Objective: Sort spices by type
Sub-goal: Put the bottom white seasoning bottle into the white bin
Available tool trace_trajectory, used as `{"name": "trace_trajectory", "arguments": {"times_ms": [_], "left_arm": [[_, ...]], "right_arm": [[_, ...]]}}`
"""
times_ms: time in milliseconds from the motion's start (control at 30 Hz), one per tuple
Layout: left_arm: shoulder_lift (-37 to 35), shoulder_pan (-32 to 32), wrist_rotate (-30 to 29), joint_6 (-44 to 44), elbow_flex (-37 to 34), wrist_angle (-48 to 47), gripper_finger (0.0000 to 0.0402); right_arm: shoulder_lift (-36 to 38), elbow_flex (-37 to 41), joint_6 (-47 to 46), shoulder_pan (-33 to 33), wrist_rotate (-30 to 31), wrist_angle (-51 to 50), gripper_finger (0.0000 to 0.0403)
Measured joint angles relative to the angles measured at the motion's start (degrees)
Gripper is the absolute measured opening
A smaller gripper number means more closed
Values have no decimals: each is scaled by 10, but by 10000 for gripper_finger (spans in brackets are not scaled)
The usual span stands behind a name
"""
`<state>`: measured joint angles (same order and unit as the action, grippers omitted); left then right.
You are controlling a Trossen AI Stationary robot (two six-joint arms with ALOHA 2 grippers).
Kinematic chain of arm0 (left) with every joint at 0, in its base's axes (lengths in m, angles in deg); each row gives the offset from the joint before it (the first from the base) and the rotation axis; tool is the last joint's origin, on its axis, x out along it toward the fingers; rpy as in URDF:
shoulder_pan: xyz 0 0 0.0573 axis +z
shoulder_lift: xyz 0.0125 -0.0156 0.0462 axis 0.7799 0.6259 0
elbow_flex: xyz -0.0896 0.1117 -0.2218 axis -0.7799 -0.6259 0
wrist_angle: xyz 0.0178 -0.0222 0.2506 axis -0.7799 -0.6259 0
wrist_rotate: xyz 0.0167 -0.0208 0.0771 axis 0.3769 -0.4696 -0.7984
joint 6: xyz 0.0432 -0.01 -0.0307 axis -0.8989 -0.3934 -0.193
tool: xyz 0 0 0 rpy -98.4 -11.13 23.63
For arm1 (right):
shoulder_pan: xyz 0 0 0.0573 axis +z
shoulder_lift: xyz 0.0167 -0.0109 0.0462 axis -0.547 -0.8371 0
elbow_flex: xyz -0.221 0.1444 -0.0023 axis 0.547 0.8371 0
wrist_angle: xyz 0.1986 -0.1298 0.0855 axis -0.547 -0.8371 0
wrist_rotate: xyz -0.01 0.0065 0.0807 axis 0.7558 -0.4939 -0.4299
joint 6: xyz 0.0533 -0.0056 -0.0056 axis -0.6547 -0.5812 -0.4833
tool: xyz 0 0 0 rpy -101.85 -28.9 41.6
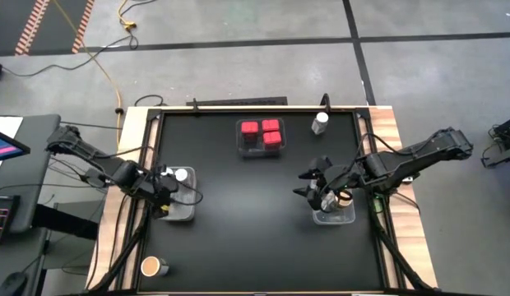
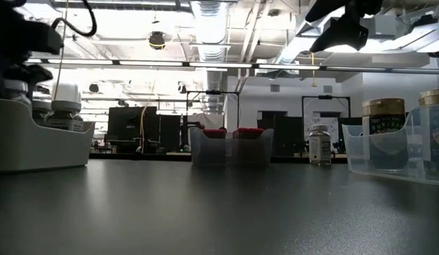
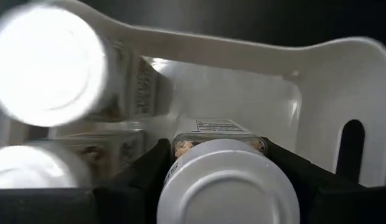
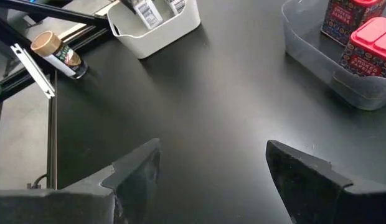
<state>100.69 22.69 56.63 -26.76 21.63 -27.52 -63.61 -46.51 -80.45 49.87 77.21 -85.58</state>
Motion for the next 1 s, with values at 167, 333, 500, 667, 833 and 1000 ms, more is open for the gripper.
{"name": "trace_trajectory", "arguments": {"times_ms": [167, 333, 500, 667, 833, 1000], "left_arm": [[-3, -16, -11, 9, -14, 14, 197], [-5, -16, -13, -1, -14, 1, 197], [-5, -16, -14, 7, -14, -4, 197], [-5, -16, -1, 6, -14, -4, 197], [-4, -16, 3, 6, -14, -3, 197], [-5, -16, 9, 4, -18, 4, 197]], "right_arm": [[0, 0, -7, 0, 0, 2, 315], [0, 0, -13, -3, -1, 2, 315], [0, 0, -14, -8, -1, 3, 315], [0, 0, -14, -8, 0, 3, 315], [0, 0, -12, -8, 0, 3, 315], [0, 0, -10, -8, 0, 2, 315]]}}
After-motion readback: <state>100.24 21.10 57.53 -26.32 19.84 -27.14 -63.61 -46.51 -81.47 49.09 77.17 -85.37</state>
